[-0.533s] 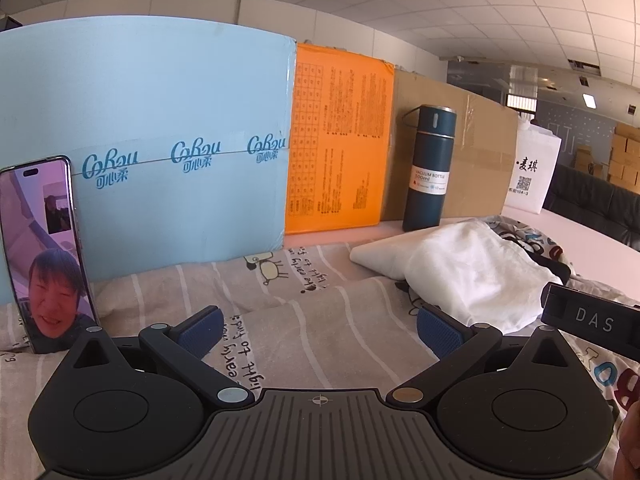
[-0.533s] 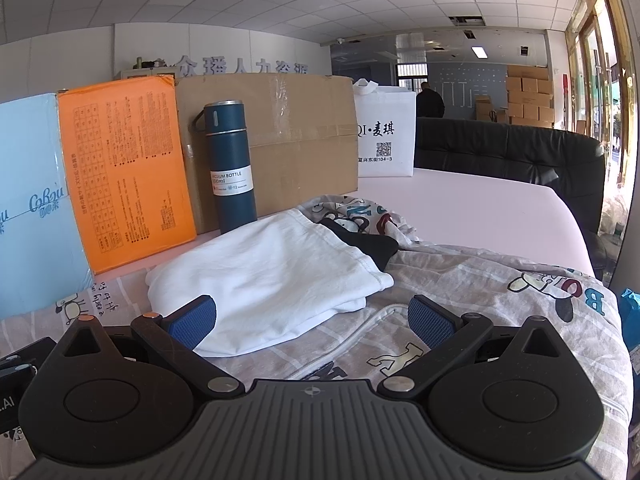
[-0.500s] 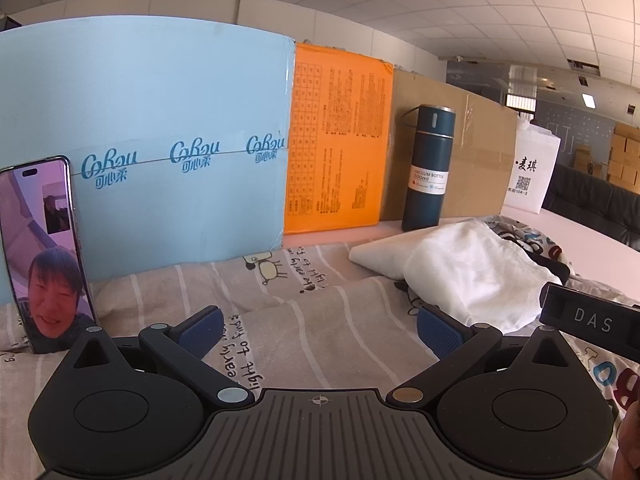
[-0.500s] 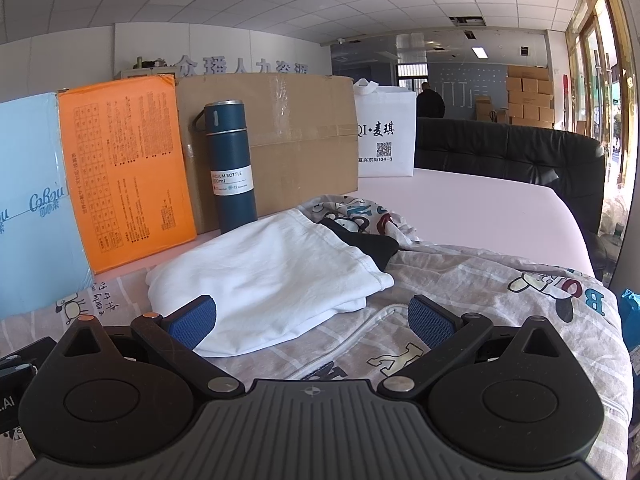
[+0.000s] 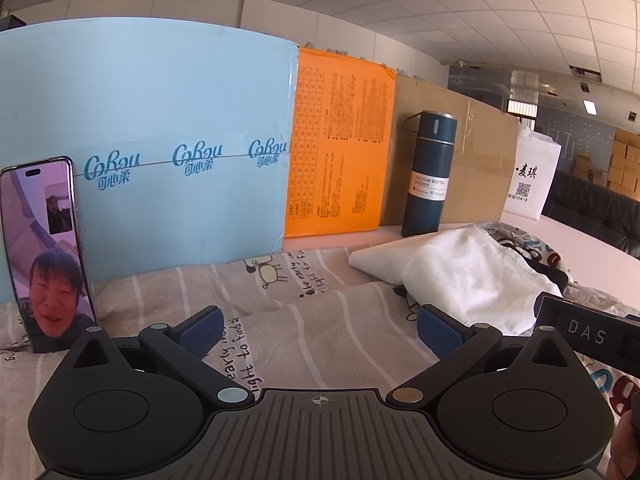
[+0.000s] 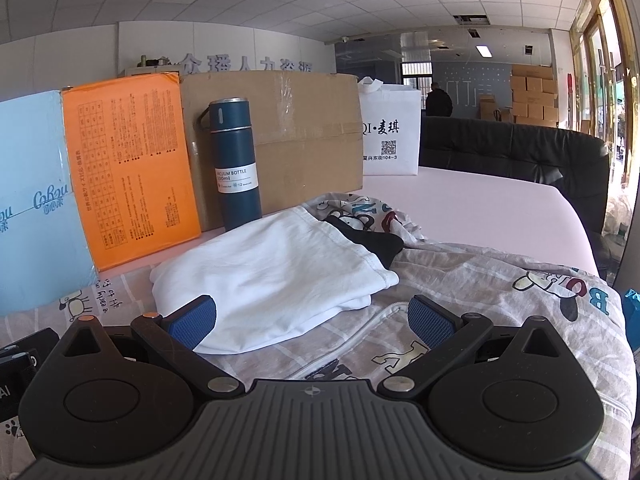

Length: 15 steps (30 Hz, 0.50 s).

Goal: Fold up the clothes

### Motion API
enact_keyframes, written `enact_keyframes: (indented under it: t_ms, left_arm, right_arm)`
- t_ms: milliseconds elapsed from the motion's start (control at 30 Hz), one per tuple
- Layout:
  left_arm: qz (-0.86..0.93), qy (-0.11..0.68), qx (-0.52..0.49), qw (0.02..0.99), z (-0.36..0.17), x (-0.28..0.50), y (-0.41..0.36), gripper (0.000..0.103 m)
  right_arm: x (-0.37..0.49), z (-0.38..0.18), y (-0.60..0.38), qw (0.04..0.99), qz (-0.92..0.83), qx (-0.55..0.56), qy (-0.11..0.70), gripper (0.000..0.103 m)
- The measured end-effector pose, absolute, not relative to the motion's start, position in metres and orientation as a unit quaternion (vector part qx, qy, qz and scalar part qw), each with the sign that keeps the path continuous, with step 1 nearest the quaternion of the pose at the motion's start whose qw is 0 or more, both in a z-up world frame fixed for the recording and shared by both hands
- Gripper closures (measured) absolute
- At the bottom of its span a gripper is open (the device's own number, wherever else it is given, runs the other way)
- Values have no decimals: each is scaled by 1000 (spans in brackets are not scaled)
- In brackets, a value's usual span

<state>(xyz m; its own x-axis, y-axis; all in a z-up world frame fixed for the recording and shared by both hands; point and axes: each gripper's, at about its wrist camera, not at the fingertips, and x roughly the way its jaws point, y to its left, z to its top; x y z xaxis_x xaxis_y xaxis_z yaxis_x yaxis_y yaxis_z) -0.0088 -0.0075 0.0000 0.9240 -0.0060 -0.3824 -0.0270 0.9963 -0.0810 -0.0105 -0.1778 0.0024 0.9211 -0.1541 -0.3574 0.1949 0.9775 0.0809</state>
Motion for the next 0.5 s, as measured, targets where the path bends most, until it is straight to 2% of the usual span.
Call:
enact_keyframes:
  t_ms: [500]
  left_arm:
    - [3, 196, -41, 980, 2, -8, -5, 0]
  right_arm:
    - [-11, 2, -179, 979, -83, 57, 177, 0]
